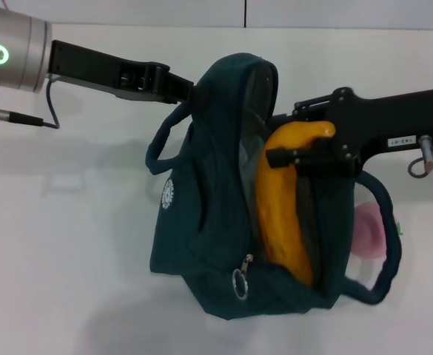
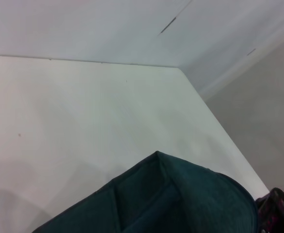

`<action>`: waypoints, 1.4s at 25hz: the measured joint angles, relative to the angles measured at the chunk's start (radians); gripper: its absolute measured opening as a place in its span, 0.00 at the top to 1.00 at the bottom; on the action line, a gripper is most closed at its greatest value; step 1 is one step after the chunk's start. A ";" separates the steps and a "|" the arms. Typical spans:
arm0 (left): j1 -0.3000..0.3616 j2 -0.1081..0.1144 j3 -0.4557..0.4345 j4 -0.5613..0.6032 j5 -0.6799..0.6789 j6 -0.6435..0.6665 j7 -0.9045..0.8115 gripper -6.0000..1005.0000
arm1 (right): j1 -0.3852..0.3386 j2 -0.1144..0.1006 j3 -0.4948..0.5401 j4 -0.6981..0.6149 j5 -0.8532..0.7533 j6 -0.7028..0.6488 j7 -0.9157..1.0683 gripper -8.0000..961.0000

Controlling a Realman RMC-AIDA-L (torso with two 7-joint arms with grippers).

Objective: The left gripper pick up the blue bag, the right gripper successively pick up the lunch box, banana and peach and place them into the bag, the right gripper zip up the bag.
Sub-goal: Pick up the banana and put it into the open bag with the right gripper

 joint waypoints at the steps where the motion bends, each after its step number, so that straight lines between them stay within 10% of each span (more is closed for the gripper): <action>1: 0.000 0.000 0.000 0.000 0.000 0.000 0.000 0.84 | -0.014 0.004 0.001 -0.019 0.006 0.014 -0.014 0.50; 11: 0.000 -0.003 0.000 0.000 0.000 0.000 -0.003 0.84 | -0.103 0.015 -0.061 -0.132 0.100 0.140 -0.085 0.50; 35: -0.004 -0.006 -0.014 0.000 -0.003 0.001 -0.009 0.82 | -0.045 -0.016 -0.039 -0.203 -0.135 0.122 0.352 0.46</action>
